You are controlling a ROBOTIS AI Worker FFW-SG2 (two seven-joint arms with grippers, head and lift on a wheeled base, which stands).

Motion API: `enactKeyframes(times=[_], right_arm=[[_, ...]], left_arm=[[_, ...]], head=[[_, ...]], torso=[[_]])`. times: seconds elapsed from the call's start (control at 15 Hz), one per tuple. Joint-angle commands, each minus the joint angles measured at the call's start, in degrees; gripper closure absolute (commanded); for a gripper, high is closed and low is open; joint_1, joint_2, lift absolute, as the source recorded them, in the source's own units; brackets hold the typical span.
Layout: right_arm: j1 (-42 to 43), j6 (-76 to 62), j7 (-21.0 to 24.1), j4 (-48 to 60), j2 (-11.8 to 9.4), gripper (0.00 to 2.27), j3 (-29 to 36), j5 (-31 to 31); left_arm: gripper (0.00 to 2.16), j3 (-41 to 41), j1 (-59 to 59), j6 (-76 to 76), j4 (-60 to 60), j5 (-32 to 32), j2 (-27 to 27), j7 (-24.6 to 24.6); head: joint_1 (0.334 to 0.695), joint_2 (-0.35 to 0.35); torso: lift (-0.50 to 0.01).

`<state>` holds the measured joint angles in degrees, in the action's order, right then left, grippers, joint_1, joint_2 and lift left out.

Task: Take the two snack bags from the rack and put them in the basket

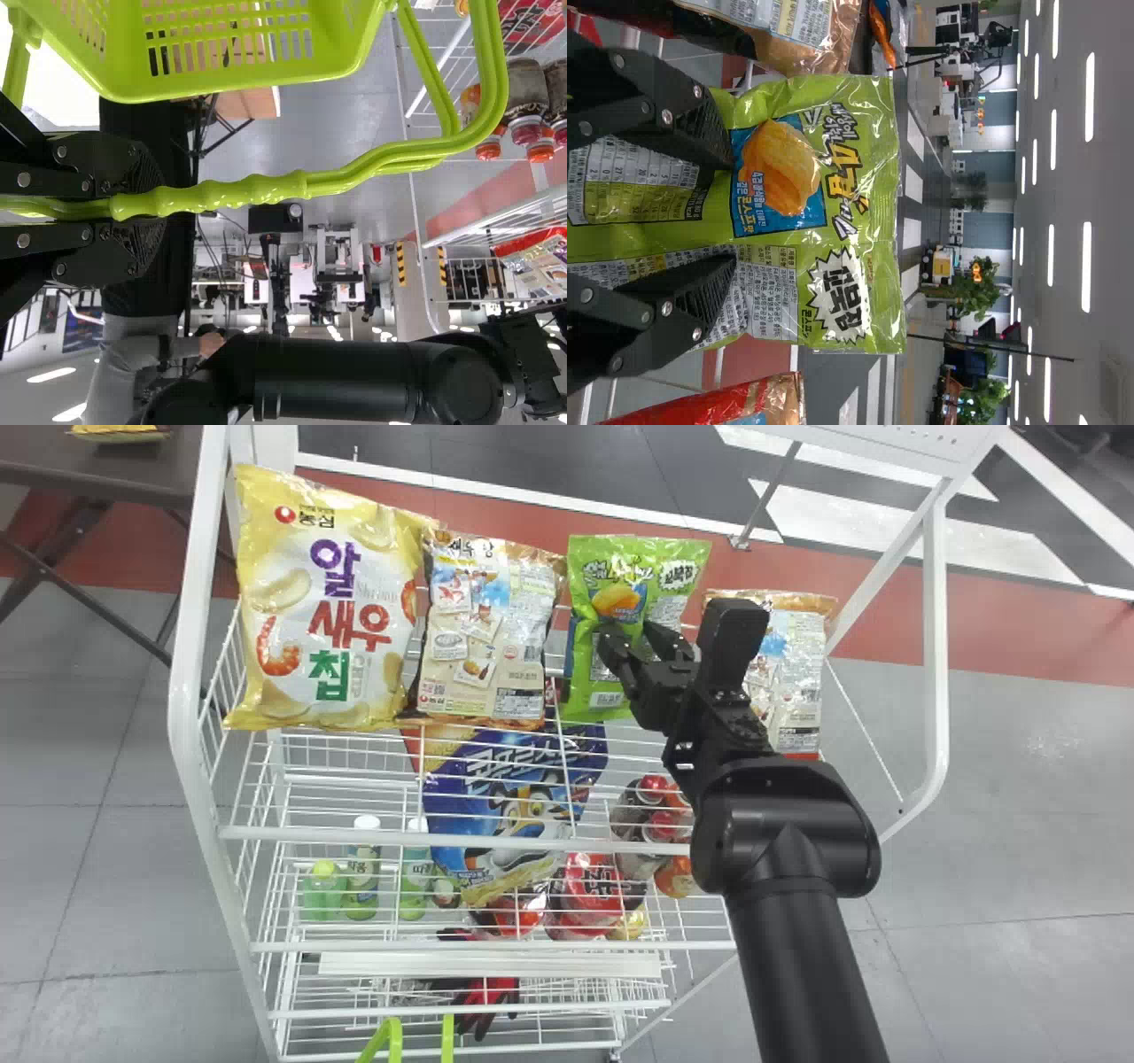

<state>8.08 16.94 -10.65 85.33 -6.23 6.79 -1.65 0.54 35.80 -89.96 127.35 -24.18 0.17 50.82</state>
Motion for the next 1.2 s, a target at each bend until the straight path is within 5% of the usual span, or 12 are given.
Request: enactKeyframes(times=[0.0, 0.13, 0.73, 1.13], right_arm=[[0.27, 0.43, 0.10, -0.96, -0.18, 1.84, -0.03, -1.16], [-0.61, -0.98, 0.72, -0.70, -0.10, 2.24, -0.29, -1.25], [-19.68, 0.95, 2.65, 27.25, -0.36, 2.24, 3.14, -7.49], [-36.73, 20.99, -0.07, 51.60, -0.54, 2.24, 11.66, -20.85]], left_arm=[[1.52, -0.19, 1.11, -0.07, -0.09, 0.01, -0.32, 0.16], [1.52, -0.54, 1.55, 0.18, -0.26, 0.01, -0.32, 0.16], [1.52, 0.08, 2.78, 0.00, 3.34, 0.01, -0.32, 0.51], [1.52, -0.01, 3.13, 0.18, 4.75, 0.01, -0.32, 0.77]], head=[[0.695, -0.350], [0.695, -0.350], [0.695, -0.350], [0.695, -0.350]], torso=[[-0.010], [-0.010], [-0.010], [-0.010]])
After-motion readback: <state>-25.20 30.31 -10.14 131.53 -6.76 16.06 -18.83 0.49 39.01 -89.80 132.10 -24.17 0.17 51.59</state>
